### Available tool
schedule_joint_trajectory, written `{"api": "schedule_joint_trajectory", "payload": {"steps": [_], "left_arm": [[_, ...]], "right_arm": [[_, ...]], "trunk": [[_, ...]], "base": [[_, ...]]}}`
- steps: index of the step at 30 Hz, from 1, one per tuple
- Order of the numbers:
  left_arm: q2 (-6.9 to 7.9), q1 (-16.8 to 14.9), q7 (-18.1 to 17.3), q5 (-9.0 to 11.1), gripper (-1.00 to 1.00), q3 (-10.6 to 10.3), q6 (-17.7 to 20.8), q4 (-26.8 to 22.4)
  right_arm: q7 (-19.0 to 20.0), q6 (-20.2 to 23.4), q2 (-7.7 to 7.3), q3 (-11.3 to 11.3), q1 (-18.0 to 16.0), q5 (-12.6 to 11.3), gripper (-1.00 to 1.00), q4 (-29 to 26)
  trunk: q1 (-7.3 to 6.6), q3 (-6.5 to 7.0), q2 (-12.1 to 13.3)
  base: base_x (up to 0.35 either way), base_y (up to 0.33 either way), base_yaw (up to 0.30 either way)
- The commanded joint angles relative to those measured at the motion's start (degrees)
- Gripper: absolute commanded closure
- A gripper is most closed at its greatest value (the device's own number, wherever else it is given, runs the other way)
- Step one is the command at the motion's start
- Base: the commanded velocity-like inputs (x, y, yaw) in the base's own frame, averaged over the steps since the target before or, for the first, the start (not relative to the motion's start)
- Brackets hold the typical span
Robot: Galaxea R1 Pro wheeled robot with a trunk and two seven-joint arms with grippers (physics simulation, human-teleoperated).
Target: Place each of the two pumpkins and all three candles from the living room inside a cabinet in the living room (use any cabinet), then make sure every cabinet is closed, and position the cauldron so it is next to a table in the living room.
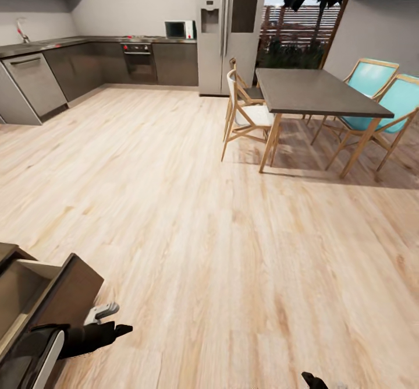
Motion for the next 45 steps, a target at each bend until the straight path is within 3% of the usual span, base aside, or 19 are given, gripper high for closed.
{"api": "schedule_joint_trajectory", "payload": {"steps": [1,7,12,20,28,45], "left_arm": [[-0.06,-0.01,1.18,0.15,-1.0,0.09,0.11,-0.03],[-3.47,-0.01,12.95,-0.96,-1.0,0.12,-3.08,-0.01],[-4.99,-0.01,19.78,-0.97,-1.0,0.11,-4.67,-0.01],[-5.34,-0.01,20.86,-0.94,-1.0,0.1,-6.63,-0.01],[-5.35,-0.01,20.89,-1.02,-1.0,0.07,-6.72,0.01],[-5.35,-0.01,20.77,-1.03,-1.0,0.03,-8.24,0.36]], "right_arm": [[-0.31,-0.66,-0.09,0.34,-0.03,-0.36,-1.0,0.21],[-0.34,-1.95,-0.35,0.24,-0.03,-0.34,-1.0,1.88],[-0.34,-5.28,-1.67,0.56,-0.03,-0.39,-1.0,2.2],[-0.34,-6.66,-1.88,0.64,-0.03,-0.4,-1.0,2.46],[-0.34,-6.9,-1.84,0.63,-0.03,-0.44,-1.0,3.15],[-0.34,-6.87,-1.84,0.63,-0.04,-0.4,-1.0,3.23]], "trunk": [[-0.01,-0.08,-0.02],[-0.01,-0.31,-0.02],[-0.01,-0.49,-0.02],[-0.01,-0.81,-0.02],[-1.76,0.24,3.19],[-1.76,0.19,3.19]], "base": [[0.0,0.0,-0.257],[0.0,0.0,-0.257],[0.0,0.0,-0.257],[0.0,0.0,-0.254],[0.0,0.0,-0.152],[0.063,0.0,-0.206]]}}
